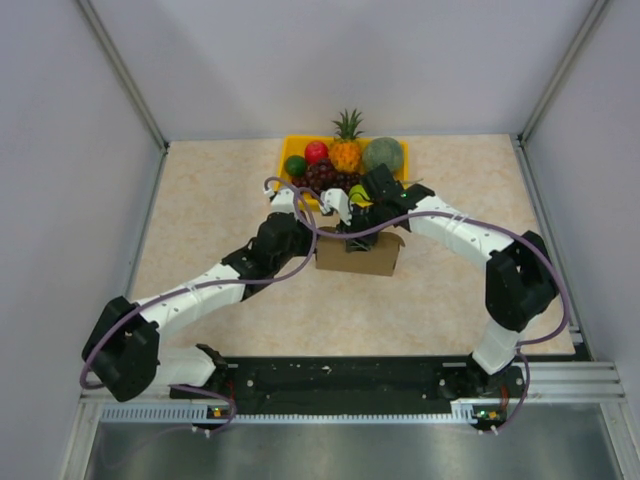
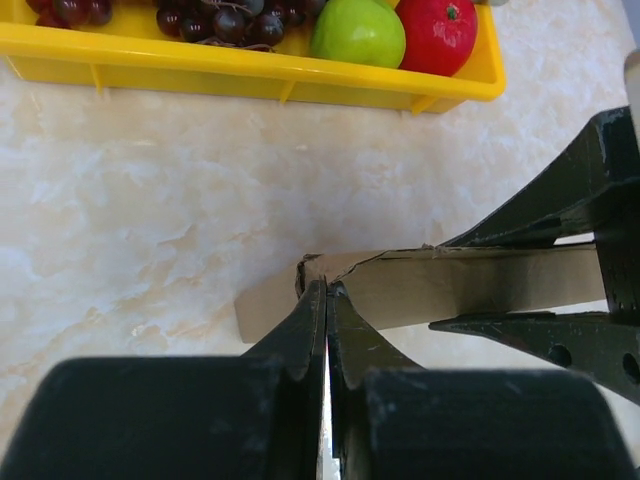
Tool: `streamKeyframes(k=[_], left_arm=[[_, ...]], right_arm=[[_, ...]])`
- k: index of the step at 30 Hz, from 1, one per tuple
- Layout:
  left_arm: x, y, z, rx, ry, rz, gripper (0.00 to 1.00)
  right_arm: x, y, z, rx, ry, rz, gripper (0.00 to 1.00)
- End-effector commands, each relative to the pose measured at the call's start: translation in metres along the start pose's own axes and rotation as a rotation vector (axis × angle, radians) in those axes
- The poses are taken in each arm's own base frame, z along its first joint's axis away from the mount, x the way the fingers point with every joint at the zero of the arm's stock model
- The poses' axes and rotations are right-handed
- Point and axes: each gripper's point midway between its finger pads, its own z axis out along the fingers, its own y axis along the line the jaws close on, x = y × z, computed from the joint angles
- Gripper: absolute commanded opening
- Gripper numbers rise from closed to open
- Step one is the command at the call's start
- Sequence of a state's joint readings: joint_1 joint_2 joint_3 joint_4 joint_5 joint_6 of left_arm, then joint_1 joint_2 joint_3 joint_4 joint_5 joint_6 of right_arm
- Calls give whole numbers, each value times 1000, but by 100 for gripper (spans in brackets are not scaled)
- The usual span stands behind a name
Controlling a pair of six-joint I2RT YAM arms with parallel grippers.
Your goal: Fold the paper box
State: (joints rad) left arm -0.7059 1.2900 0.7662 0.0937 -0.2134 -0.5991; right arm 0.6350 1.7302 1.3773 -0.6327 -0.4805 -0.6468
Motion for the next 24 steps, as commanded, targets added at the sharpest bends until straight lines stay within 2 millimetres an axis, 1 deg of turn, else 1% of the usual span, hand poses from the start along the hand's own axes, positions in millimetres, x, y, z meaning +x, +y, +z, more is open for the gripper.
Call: streamKeyframes(k=[1, 3, 8, 9, 14, 17, 18, 19, 20, 21, 22, 23, 24], left_arm=[[23, 19, -10, -23, 77, 147, 0], [21, 24, -11, -36, 73, 166, 0], [20, 27, -12, -29, 78, 254, 0], [27, 31, -14, -40, 109, 267, 0], [32, 34, -13, -35, 124, 307, 0], [33, 35, -15, -30, 122, 311, 0], [36, 37, -15, -30, 125, 305, 0], [37, 37, -16, -30, 125, 300, 0], [39, 38, -16, -31, 129, 297, 0], [43, 40, -16, -34, 138, 300, 0], [43, 41, -15, -37, 140, 299, 0], [45, 42, -15, -39, 144, 300, 0], [46, 43, -15, -43, 149, 299, 0]], right_arm=[[-26, 7, 2, -31, -67, -40, 5], [-26, 7, 2, -31, -67, -38, 5], [-25, 5, 3, -28, -63, -35, 5], [-25, 5, 3, -25, -63, -35, 5], [-26, 3, 2, -15, -67, -19, 7], [-27, -1, 2, 10, -79, -10, 15], [-26, -1, 2, 14, -83, -8, 17], [-28, -4, -1, 35, -97, 16, 19], [-30, -8, -3, 57, -106, 27, 27], [-33, -9, -3, 70, -127, 30, 32], [-37, -12, -11, 94, -151, 52, 37], [-39, -14, -14, 113, -166, 63, 47], [-40, -16, -15, 129, -182, 70, 50]])
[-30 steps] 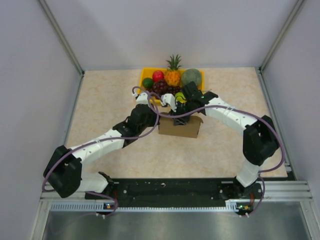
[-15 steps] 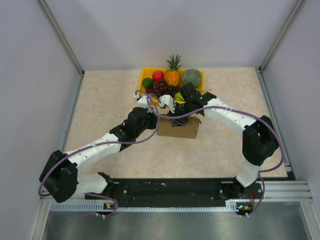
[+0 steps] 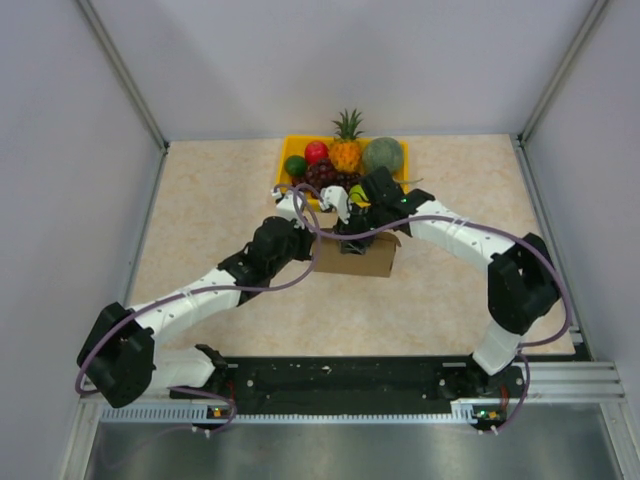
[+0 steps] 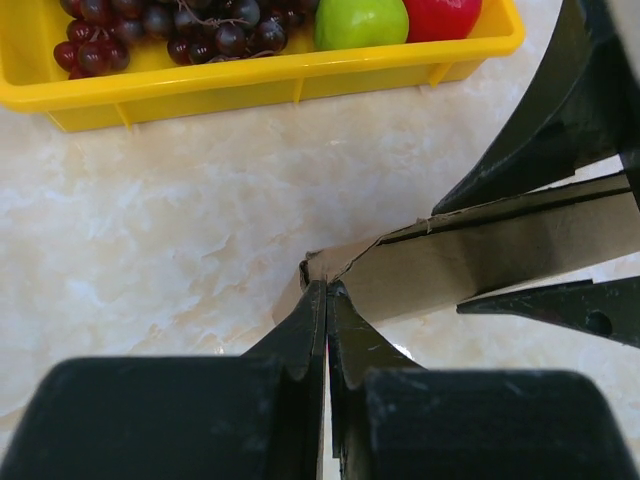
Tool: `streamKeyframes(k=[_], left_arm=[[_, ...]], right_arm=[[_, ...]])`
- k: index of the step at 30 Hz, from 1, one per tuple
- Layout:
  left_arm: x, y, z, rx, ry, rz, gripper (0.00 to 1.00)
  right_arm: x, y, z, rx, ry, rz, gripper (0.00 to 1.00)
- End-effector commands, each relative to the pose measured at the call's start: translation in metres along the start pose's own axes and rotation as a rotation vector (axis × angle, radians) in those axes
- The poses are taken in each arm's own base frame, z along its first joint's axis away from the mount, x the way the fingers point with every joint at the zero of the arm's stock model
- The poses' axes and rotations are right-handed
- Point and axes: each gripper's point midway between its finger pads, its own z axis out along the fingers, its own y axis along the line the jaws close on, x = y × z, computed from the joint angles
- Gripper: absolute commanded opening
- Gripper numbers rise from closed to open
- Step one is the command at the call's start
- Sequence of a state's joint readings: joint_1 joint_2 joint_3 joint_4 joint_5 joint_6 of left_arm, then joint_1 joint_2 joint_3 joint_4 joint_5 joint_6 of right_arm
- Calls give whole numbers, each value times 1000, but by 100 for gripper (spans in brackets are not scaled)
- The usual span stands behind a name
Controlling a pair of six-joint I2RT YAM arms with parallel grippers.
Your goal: Fold the paper box
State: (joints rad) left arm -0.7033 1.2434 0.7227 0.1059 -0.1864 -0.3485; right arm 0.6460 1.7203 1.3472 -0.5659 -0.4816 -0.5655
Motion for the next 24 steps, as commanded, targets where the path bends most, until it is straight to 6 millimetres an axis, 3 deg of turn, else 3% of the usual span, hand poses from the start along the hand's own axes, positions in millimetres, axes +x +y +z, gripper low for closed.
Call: streamKeyframes(k=[1, 5, 11, 13, 15, 16, 19, 21, 24], left_arm=[[52, 20, -7, -50, 163, 52, 0], [48, 17, -6, -37, 137, 37, 0], [51, 18, -7, -34, 141, 34, 0], [51, 16, -6, -29, 146, 35, 0], [52, 16, -6, -27, 150, 35, 0], [51, 15, -6, -24, 148, 32, 0], [52, 14, -6, -17, 152, 32, 0], [52, 14, -6, -15, 152, 35, 0], [51, 13, -7, -11, 148, 35, 0]], right_arm=[[-37, -19, -22, 126, -160, 46, 53], [-43, -29, -48, 232, -217, 108, 72], [-42, -35, -78, 343, -258, 209, 82], [-44, -43, -103, 452, -288, 307, 83], [-39, -47, -123, 533, -303, 459, 93], [-35, -51, -141, 613, -317, 537, 93], [-12, -40, -161, 567, -290, 756, 88], [19, -31, -161, 540, -220, 838, 74], [47, -26, -157, 510, -146, 790, 60]])
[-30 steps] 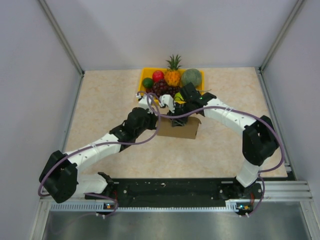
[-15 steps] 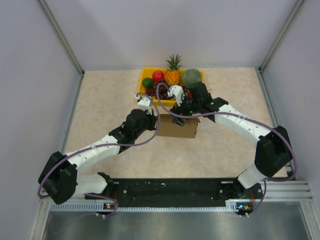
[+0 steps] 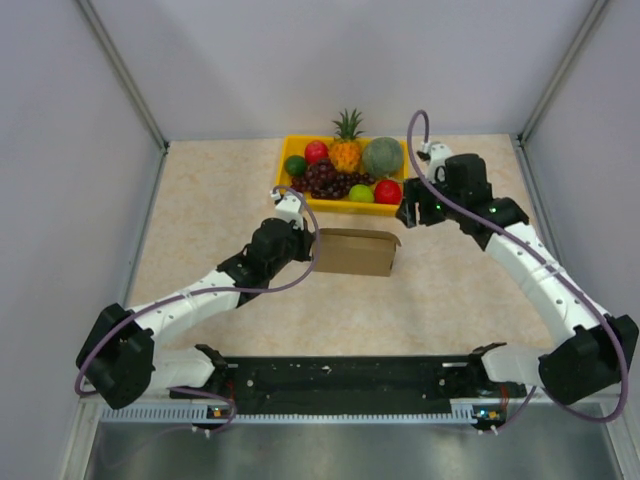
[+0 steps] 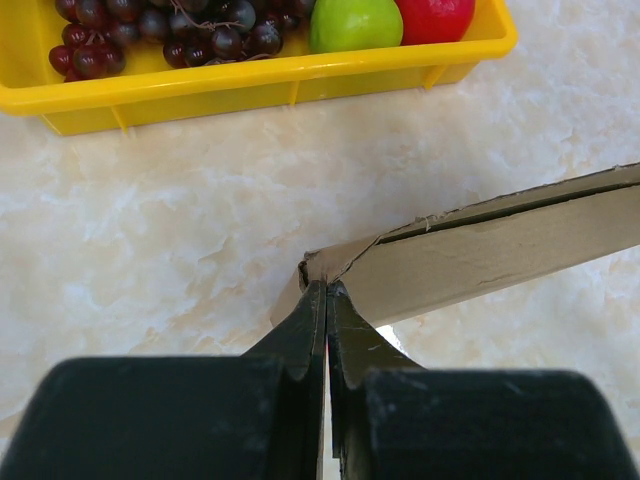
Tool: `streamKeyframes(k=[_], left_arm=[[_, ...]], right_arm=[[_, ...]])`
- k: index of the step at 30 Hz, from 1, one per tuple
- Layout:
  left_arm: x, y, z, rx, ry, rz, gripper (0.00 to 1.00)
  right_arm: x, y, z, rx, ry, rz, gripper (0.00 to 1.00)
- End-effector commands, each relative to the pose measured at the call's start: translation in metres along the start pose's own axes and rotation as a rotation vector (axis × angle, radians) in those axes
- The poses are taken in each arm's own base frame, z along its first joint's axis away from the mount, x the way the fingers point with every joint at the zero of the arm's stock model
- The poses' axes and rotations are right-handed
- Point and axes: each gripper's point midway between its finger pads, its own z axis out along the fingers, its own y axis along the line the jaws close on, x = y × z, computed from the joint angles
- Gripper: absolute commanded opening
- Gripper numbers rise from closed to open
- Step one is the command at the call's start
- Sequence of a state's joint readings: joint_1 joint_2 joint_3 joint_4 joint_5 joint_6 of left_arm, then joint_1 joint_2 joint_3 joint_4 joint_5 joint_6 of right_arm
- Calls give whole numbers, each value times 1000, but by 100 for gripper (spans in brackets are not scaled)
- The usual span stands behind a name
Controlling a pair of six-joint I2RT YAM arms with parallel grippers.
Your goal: Fold the paper box
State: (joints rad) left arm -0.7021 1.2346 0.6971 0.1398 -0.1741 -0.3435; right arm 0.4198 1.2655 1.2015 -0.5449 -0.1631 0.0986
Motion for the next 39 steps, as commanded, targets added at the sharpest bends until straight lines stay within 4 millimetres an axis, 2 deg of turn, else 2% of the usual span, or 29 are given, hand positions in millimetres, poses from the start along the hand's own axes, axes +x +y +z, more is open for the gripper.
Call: streamKeyframes(k=[1, 2, 6, 8, 12, 16, 25, 33, 39], left_arm=[[49, 13, -7, -22, 159, 33, 0], [48, 12, -7, -17, 157, 32, 0], [49, 14, -7, -21, 162, 46, 0], [49, 13, -7, -18, 163, 50, 0], [47, 11, -7, -8, 159, 46, 0], [47, 10, -8, -4, 160, 46, 0], [46, 9, -9, 0, 154, 43, 0], [45, 10, -11, -2, 150, 42, 0], [47, 10, -10, 1, 156, 37, 0]], right_arm=[[43, -6, -10, -41, 139, 42, 53], [44, -5, -8, -54, 143, 22, 45], [40, -4, -1, -104, 133, -110, 35], [40, 6, 2, -158, 142, -122, 28], [55, 22, 10, -205, 191, -171, 29], [61, 18, 19, -158, 220, -190, 30], [56, 12, 20, -93, 220, -192, 24], [47, 16, 18, -98, 204, -189, 17], [42, 16, 19, -87, 202, -172, 4]])
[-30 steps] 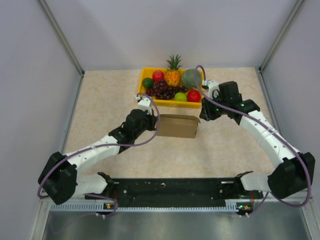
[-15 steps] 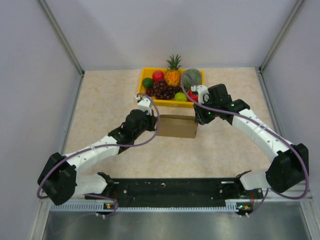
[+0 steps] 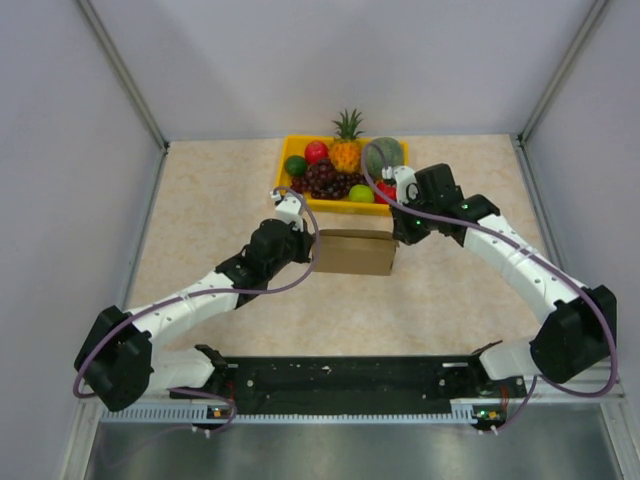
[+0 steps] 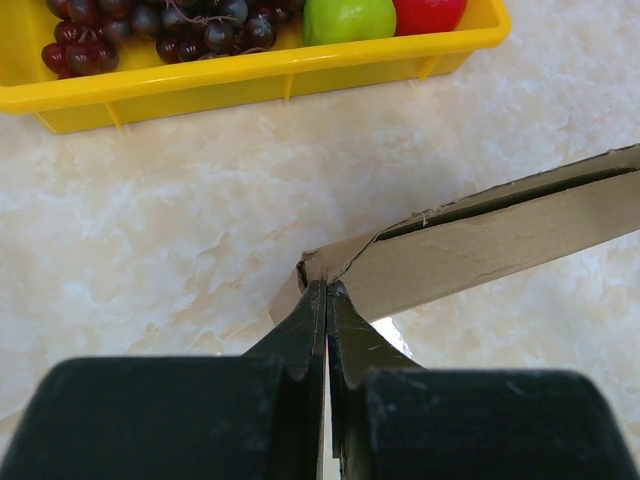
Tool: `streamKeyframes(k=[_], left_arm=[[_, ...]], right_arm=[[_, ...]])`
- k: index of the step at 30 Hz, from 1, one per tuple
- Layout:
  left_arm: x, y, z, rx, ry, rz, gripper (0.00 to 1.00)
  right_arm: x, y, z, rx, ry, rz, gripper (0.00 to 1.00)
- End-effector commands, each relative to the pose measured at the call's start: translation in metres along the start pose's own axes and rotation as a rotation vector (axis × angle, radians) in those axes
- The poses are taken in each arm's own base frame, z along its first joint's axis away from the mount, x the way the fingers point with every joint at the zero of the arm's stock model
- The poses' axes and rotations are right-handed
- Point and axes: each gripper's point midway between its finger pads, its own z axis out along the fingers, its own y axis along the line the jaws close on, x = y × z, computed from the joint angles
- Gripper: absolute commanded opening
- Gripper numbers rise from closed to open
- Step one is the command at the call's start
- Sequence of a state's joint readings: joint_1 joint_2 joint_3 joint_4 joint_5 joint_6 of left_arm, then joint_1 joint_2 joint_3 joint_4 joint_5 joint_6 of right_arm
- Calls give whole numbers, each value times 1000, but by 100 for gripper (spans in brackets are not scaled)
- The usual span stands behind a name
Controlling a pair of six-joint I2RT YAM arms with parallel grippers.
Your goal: Fold the paper box
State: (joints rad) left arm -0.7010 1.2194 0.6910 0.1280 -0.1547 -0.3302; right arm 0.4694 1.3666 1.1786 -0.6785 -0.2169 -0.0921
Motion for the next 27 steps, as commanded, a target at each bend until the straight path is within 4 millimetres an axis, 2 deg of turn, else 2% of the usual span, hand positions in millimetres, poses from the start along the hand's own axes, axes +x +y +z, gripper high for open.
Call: streamKeyframes(k=[1, 6, 13, 17, 27], left_arm=[[45, 10, -7, -14, 146, 22, 0], [43, 10, -8, -14, 140, 18, 0], [45, 9, -7, -7, 147, 16, 0], [46, 7, -7, -1, 146, 9, 0], [46, 7, -7, -2, 149, 12, 0]], right_arm=[[-24, 3, -6, 8, -54, 10, 0], [-18, 4, -2, 53, -46, 42, 0], [-24, -24, -14, 279, -124, 110, 0], [-25, -22, -9, 350, -135, 73, 0], [-13, -36, 2, 579, -131, 140, 0]])
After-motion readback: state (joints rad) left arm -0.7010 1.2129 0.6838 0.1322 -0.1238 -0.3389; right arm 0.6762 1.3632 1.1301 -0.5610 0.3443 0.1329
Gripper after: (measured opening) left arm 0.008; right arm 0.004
